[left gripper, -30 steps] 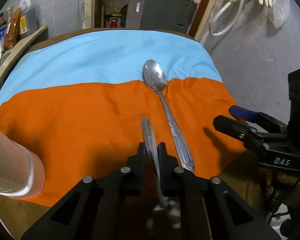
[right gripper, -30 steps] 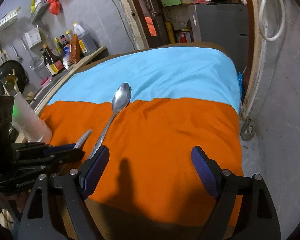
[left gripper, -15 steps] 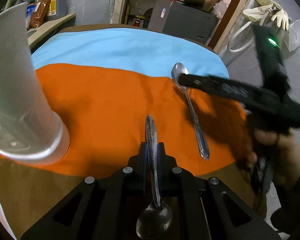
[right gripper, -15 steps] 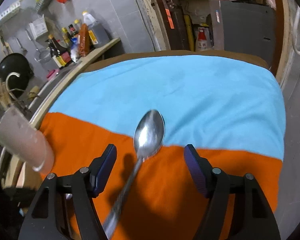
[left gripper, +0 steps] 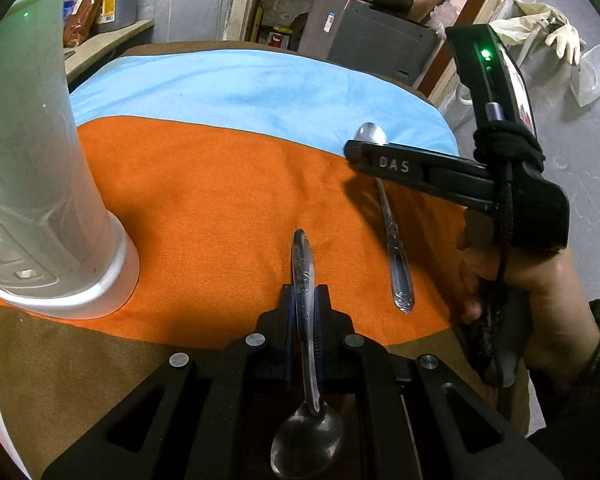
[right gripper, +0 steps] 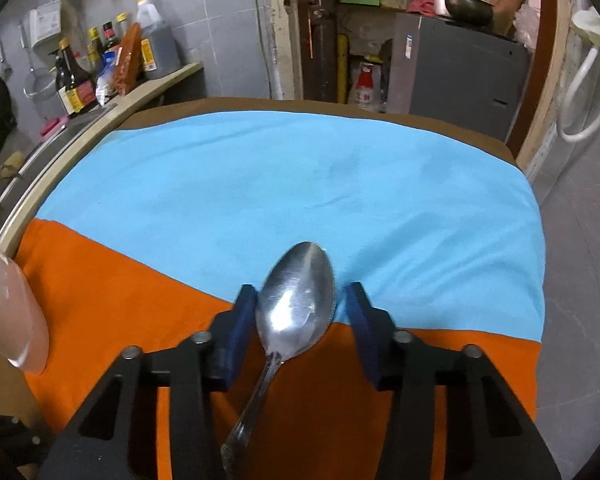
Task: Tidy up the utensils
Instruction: 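Lift the knife in the left tool while the right lifts the steel spoon, then carry the knife in the left tool while the right carries the spoon over the caddy, then open the left tool to drop the knife into the caddy while the right drops the spoon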
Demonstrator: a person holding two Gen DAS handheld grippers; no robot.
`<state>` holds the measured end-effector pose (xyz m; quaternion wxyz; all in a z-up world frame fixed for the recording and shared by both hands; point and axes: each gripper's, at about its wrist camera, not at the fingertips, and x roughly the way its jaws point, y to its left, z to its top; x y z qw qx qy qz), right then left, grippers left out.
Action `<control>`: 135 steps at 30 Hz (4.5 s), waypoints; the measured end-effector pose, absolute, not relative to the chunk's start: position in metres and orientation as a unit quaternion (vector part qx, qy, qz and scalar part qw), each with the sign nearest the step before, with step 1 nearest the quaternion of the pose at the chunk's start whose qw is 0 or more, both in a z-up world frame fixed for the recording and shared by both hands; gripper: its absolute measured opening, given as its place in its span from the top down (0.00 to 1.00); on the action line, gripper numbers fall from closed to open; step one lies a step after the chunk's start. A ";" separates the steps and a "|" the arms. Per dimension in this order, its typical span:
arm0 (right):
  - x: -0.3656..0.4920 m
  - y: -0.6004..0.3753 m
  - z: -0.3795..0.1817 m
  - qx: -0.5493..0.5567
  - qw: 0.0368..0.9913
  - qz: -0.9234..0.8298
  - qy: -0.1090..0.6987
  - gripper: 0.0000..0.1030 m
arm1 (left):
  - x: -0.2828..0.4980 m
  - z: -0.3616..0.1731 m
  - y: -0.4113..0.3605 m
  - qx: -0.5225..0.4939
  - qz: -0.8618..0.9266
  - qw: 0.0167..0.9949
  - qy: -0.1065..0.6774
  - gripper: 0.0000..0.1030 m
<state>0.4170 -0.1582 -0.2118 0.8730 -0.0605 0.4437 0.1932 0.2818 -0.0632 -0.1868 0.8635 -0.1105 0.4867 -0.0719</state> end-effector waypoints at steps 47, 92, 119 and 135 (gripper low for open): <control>0.260 -0.212 -0.098 0.097 0.934 0.271 0.210 0.66 | 0.208 -0.086 -0.024 -0.145 -0.113 0.955 0.233 1.00; 0.239 0.012 -0.094 -0.080 0.973 0.210 -0.042 0.65 | 0.221 -0.086 0.179 -0.187 -0.015 0.975 0.121 1.00; 0.239 -0.027 -0.067 -0.021 0.981 0.193 0.021 0.35 | 0.213 -0.063 0.176 -0.186 -0.016 0.967 0.171 0.54; 0.241 -0.044 -0.060 0.007 0.981 0.183 0.062 0.16 | 0.217 -0.058 0.169 -0.132 0.048 0.969 0.202 0.16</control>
